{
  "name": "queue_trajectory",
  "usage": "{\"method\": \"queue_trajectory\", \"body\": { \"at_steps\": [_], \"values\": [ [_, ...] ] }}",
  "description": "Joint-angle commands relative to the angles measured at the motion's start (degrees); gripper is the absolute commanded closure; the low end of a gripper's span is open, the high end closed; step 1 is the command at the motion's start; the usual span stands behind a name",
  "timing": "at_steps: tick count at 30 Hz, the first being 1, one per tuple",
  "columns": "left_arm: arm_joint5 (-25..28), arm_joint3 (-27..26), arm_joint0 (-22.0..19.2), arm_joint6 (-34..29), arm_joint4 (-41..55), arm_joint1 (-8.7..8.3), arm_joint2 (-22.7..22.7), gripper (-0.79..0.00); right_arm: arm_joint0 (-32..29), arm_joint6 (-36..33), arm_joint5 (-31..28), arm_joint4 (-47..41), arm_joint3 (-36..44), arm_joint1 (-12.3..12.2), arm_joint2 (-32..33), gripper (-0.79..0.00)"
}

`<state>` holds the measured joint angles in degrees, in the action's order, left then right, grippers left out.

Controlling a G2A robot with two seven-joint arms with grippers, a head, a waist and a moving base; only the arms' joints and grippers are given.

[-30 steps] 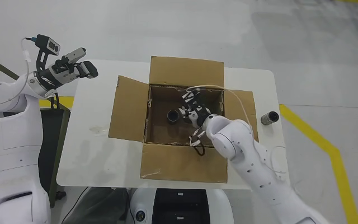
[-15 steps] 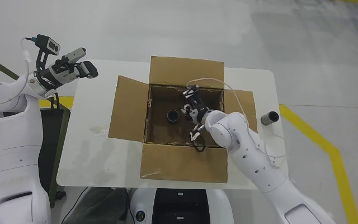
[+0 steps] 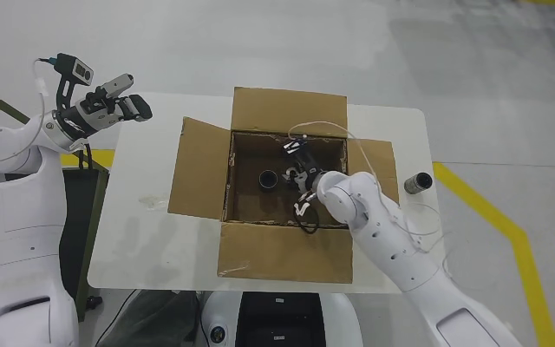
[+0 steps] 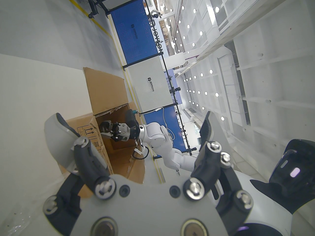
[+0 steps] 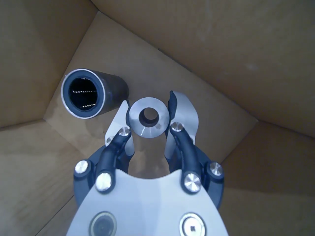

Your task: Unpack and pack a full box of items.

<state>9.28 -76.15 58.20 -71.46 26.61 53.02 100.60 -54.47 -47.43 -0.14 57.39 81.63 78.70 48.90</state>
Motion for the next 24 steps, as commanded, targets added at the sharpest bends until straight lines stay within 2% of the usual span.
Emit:
{"method": "queue_trajectory", "body": {
  "at_steps": [1, 3, 7, 15, 18, 24],
  "values": [
    [0.00, 0.00, 0.00, 0.00, 0.00, 0.00, 0.00, -0.785, 0.11, -0.02, 0.05, -0.06, -0.23, 0.10, -0.04, 0.000],
    [0.00, 0.00, 0.00, 0.00, 0.00, 0.00, 0.00, -0.785, 0.18, -0.15, 0.12, -0.03, -0.40, 0.18, -0.06, -0.031],
    [0.00, 0.00, 0.00, 0.00, 0.00, 0.00, 0.00, -0.785, 0.22, -0.31, 0.20, 0.02, -0.86, 0.34, -0.15, -0.209],
    [0.00, 0.00, 0.00, 0.00, 0.00, 0.00, 0.00, -0.785, 0.15, -0.93, 0.49, 0.42, -0.87, 0.63, -0.40, -0.385],
    [0.00, 0.00, 0.00, 0.00, 0.00, 0.00, 0.00, -0.785, -0.33, -1.37, 0.86, 1.06, 0.00, 0.60, -0.28, -0.493],
    [0.00, 0.00, 0.00, 0.00, 0.00, 0.00, 0.00, -0.785, -1.88, -1.88, 1.47, 2.68, 3.21, 0.26, 0.75, -0.489]
  ]
}}
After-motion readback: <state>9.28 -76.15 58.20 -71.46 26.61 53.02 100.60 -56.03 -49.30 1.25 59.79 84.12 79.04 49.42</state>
